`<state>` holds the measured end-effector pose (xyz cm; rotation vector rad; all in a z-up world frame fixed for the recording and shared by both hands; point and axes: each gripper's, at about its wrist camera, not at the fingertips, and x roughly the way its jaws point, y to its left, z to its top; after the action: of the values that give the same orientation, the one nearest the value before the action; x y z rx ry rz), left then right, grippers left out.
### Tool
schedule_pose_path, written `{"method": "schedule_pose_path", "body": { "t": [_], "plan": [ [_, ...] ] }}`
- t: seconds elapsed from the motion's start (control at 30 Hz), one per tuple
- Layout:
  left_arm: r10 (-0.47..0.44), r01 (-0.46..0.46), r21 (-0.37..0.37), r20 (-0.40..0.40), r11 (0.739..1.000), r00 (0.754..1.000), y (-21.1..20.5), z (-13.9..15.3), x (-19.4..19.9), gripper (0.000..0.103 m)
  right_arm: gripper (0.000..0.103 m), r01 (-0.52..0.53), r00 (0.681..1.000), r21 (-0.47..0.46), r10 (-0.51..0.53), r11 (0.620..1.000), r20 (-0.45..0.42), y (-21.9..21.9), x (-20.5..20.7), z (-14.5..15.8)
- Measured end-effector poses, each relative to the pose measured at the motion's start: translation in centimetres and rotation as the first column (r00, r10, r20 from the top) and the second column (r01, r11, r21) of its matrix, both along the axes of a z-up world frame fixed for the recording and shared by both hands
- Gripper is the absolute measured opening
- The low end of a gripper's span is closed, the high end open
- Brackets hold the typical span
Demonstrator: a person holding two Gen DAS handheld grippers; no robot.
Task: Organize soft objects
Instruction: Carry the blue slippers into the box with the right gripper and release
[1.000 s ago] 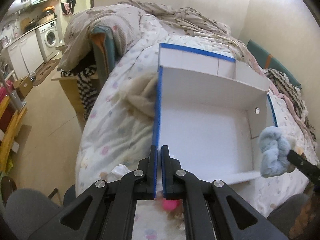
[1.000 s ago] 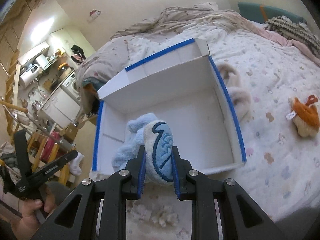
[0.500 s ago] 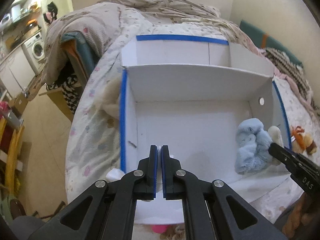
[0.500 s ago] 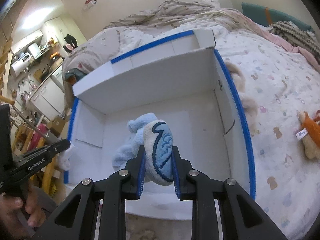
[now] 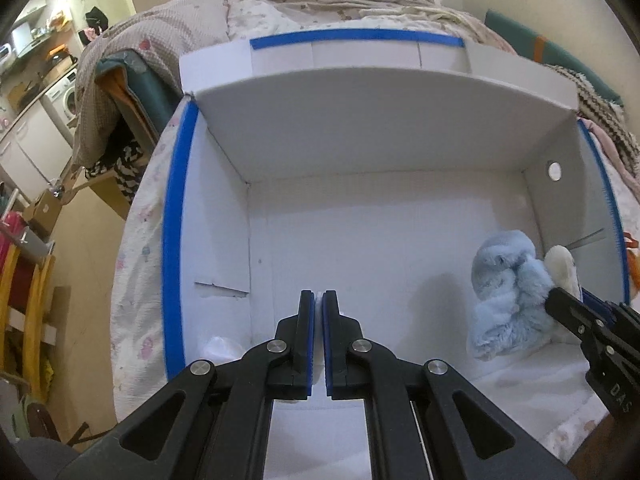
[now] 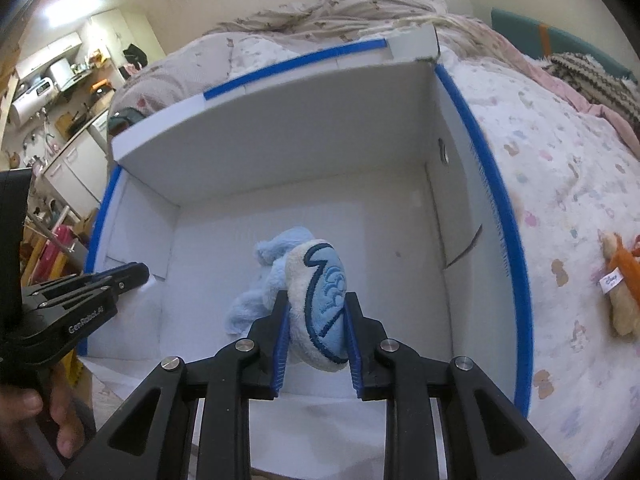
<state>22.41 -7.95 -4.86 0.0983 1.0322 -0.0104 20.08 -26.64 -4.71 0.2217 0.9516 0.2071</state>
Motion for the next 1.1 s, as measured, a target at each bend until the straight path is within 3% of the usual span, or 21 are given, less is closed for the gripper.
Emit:
{"method": "schedule_pose_path", "body": {
  "t": [0.37, 0.6, 0.67, 0.7, 0.73, 0.77, 0.87, 0.97, 1.03, 1.1],
  "plan": [
    [0.030, -0.029, 0.025, -0.030, 0.999, 0.999, 0.5, -1.8, 0.8, 0.004, 0.030, -0.008, 1.000, -0.066, 0.007, 0.998, -0.012, 0.9, 0.3, -0.7],
    [0.030, -0.029, 0.023, -0.043, 0.999, 0.999, 0.7, -1.8, 0.8, 0.005, 0.034, -0.005, 1.000, 0.001, 0.005, 1.000, 0.002, 0.5, 0.3, -0.2],
    [0.034, -0.033, 0.016, -0.047, 0.999, 0.998, 0.9, -1.7, 0.8, 0.006, 0.041, -0.005, 1.000, 0.015, 0.004, 1.000, 0.013, 0.4, 0.1, 0.1],
    [0.030, -0.029, 0.012, -0.048, 0.999, 0.998, 1.0, -1.5, 0.8, 0.006, 0.057, -0.004, 1.000, 0.027, 0.003, 1.000, 0.021, 0.3, 0.0, 0.3],
    [0.027, -0.026, 0.013, -0.047, 1.000, 0.999, 1.1, -1.4, 0.9, 0.007, 0.067, 0.001, 1.000, 0.035, -0.002, 0.999, 0.031, 0.3, -0.1, 0.4],
    [0.023, -0.023, 0.017, -0.041, 1.000, 0.999, 1.1, -1.2, 0.8, 0.008, 0.067, 0.005, 0.999, 0.046, -0.008, 0.999, 0.045, 0.1, -0.3, 0.7],
    [0.019, -0.018, 0.033, -0.022, 0.999, 1.000, 1.1, -0.7, 0.5, 0.021, 0.070, 0.004, 0.998, 0.055, -0.007, 0.998, 0.065, 0.0, -0.5, 1.2],
    [0.020, -0.020, 0.023, 0.010, 1.000, 1.000, 1.2, 0.0, 0.2, 0.044, 0.082, 0.005, 0.996, 0.073, -0.011, 0.997, 0.085, 0.1, -0.7, 1.7],
    [0.021, -0.022, 0.020, 0.036, 1.000, 0.999, 1.1, 0.6, -0.2, 0.062, 0.095, 0.002, 0.995, 0.076, -0.009, 0.997, 0.096, 0.2, -0.8, 2.0],
    [0.021, -0.022, 0.010, 0.058, 1.000, 0.998, 1.0, 1.1, -0.5, 0.064, 0.103, 0.006, 0.994, 0.069, -0.013, 0.998, 0.107, 0.2, -1.0, 2.3]
  ]
}}
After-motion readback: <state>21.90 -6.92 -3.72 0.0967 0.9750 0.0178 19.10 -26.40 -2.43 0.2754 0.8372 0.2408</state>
